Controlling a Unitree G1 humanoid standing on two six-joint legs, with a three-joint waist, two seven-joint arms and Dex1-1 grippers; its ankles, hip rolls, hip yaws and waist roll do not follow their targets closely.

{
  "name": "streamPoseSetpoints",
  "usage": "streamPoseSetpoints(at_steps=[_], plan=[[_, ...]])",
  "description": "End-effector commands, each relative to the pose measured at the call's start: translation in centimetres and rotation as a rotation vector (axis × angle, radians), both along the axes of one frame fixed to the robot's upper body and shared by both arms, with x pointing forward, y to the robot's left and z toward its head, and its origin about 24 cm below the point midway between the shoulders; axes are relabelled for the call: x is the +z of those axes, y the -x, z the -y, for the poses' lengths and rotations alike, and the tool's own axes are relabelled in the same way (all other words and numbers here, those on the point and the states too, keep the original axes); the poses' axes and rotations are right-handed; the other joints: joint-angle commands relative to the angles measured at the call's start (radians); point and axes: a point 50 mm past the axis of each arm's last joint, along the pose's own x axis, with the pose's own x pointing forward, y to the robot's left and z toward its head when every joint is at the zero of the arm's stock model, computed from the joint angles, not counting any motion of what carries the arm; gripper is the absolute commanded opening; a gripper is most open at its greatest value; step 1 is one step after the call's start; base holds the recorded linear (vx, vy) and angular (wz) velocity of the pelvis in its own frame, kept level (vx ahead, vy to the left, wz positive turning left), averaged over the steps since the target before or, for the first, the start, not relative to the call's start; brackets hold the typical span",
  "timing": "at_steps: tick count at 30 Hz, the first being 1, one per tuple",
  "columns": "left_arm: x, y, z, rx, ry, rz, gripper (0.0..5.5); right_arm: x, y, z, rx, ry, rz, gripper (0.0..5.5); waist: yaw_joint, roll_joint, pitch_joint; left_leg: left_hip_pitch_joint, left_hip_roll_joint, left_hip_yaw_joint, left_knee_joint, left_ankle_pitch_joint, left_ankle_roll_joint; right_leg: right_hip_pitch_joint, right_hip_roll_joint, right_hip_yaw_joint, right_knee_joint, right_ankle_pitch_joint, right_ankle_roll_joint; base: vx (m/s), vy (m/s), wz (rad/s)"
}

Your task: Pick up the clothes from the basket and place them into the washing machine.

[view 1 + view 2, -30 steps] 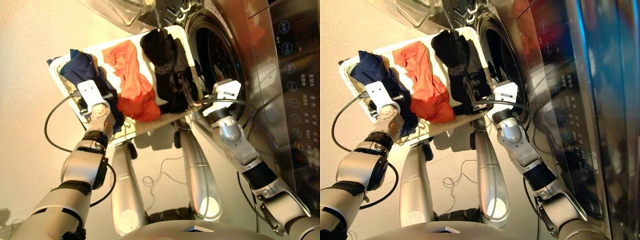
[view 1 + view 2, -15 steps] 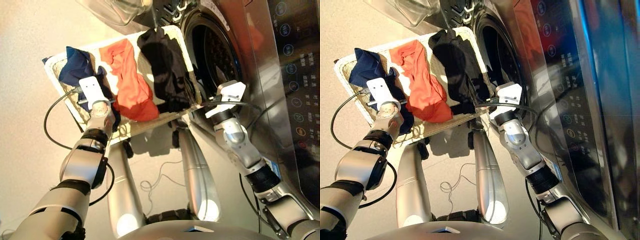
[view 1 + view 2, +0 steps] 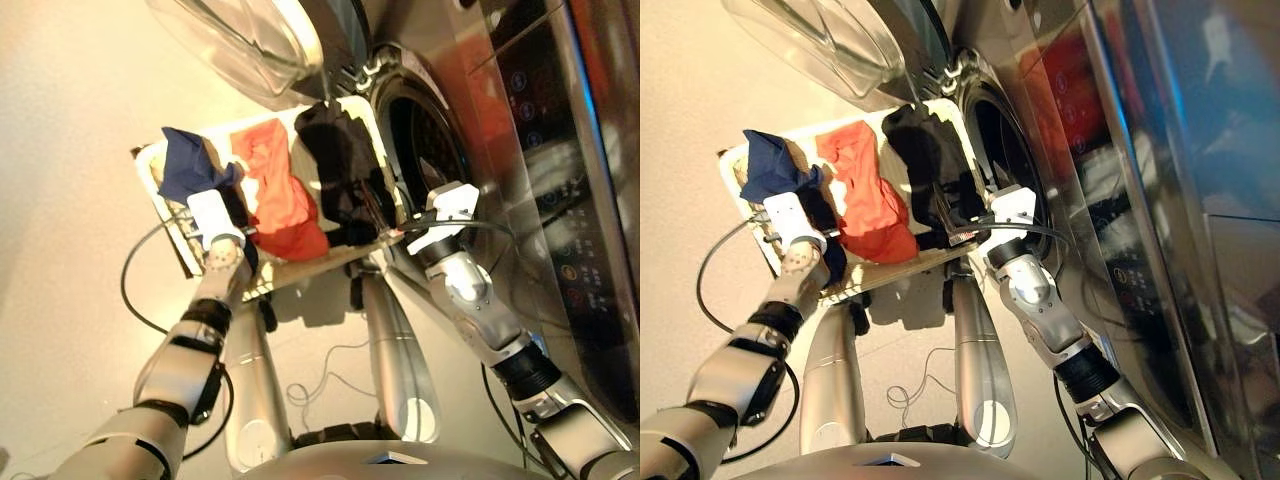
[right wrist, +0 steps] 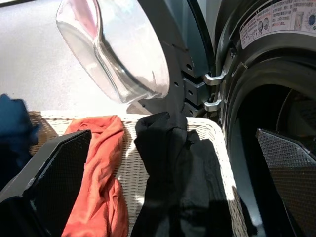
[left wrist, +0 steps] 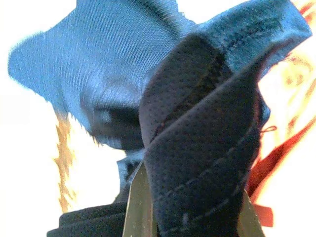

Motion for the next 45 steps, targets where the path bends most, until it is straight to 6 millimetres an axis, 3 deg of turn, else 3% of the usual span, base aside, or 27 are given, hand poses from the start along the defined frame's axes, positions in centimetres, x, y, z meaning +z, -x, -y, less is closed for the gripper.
streamPoseSetpoints(at_steps=[1, 4, 11, 17, 21, 28, 32, 45], plan=[[3.8, 1.2, -0.6, -0.066, -0.148, 0.235, 0.0, 1.0, 0.7, 1.3, -0.002, -0.03, 0.049, 5.5, 0.015, 0.026, -0.02, 0.06, -0.028, -0.024, -0.038, 0.013, -0.004, 0.161, -0.046, 0.022, -0.15, 0.071, 0.123, 0.094, 0.028, 0.02], [6.0, 2.7, 0.1, -0.184, -0.2, 0.358, 0.0, 0.1, 0.6, 1.9, -0.009, 0.018, 0.006, 5.5, 0.036, 0.044, -0.038, 0.17, -0.061, -0.017, -0.137, 0.037, 0.0, 0.264, -0.061, 0.017, -0.233, 0.093, 0.13, 0.109, 0.04, 0.036], [9.2, 4.5, 1.1, -0.354, -0.28, 0.498, 0.0, -1.0, 0.7, 1.3, 0.084, 0.0, -0.098, 5.5, 0.052, 0.049, -0.078, 0.277, -0.076, 0.01, -0.223, 0.057, 0.009, 0.358, -0.084, 0.024, -0.31, 0.122, 0.151, 0.061, 0.045, 0.033], [12.0, 6.1, 2.6, -0.547, -0.285, 0.614, 0.0, 0.5, 0.6, -0.6, 0.247, 0.123, -0.061, 5.5, 0.068, 0.049, -0.095, 0.302, -0.072, 0.01, -0.209, 0.047, 0.01, 0.383, -0.092, 0.026, -0.292, 0.109, 0.148, 0.0, 0.0, 0.0], [13.8, 7.4, 4.2, -0.727, -0.191, 0.672, 0.0, 2.9, -0.4, -1.5, 0.203, 0.283, 0.101, 5.5, 0.071, 0.064, -0.105, 0.304, -0.072, 0.001, -0.195, 0.04, 0.011, 0.387, -0.094, 0.03, -0.284, 0.102, 0.148, 0.0, 0.0, 0.0], [14.6, 8.4, 6.6, -0.995, -0.142, 0.639, 0.0, 4.8, -1.1, -3.9, 0.215, 0.466, 0.251, 5.5, 0.069, 0.079, -0.119, 0.303, -0.075, 0.0, -0.196, 0.041, 0.016, 0.389, -0.094, 0.035, -0.293, 0.102, 0.148, 0.0, 0.0, 0.0], [14.3, 8.4, 7.9, -1.102, -0.068, 0.589, 0.0, 5.9, -1.3, -6.5, 0.269, 0.461, 0.3, 5.5, 0.07, 0.083, -0.116, 0.301, -0.074, 0.004, -0.193, 0.044, 0.02, 0.385, -0.093, 0.044, -0.294, 0.105, 0.146, 0.0, 0.0, 0.0], [14.4, 8.2, 9.2, -1.199, -0.021, 0.559, 0.0, 6.4, -2.2, -11.8, 0.389, 0.523, 0.328, 5.5, 0.083, 0.095, -0.108, 0.294, -0.079, 0.008, -0.185, 0.045, 0.024, 0.372, -0.096, 0.064, -0.289, 0.11, 0.146, 0.0, 0.0, 0.0]])
